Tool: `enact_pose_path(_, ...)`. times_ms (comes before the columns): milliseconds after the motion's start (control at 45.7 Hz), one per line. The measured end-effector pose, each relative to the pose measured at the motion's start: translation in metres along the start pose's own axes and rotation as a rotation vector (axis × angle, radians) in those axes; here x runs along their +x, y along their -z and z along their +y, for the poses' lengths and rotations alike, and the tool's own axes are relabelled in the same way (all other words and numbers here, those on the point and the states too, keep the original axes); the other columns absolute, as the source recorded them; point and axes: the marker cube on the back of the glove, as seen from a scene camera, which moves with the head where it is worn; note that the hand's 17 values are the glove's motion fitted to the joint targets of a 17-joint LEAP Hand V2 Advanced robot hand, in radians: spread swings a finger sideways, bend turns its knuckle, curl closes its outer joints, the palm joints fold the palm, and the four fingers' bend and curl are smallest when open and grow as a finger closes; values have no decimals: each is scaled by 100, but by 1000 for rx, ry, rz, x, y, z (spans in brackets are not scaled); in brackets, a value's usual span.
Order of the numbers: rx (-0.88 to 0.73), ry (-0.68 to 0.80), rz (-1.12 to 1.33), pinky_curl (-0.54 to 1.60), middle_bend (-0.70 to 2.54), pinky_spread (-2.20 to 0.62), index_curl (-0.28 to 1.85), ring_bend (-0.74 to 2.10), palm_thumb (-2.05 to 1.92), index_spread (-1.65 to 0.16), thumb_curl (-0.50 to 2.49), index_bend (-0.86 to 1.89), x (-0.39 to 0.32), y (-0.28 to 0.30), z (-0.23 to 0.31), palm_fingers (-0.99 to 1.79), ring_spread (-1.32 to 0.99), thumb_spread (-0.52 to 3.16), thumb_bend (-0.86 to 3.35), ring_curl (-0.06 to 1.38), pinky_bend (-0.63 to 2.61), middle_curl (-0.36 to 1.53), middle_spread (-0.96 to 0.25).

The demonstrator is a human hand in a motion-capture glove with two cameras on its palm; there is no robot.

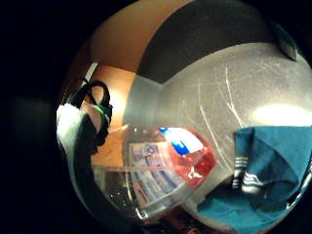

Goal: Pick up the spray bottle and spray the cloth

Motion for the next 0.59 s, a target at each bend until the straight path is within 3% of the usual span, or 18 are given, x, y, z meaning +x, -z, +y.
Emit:
enact_pose_path(110, 62, -3, 14, 38, 54, -22, 53, 54, 95, -12, 78, 41, 11, -14, -13, 134, -16, 16, -3, 44, 35, 48, -10)
enact_pose_path(394, -312, 17, 95, 39, 45, -20, 51, 49, 90, -15, 76, 27, 19, -56, 8, 121, -16, 35, -5, 42, 40, 46, -11)
enact_pose_path(548, -353, 35, 123, 42, 27, -6, 45, 38, 71, -23, 63, 6, 25, -34, 18, 45, -10, 69, -9, 42, 40, 42, -8)
enact_pose_path(591, -348, 49, 120, 42, 24, -3, 42, 38, 67, -25, 60, 4, 21, -25, 24, 35, -9, 73, -8, 42, 42, 41, -7)
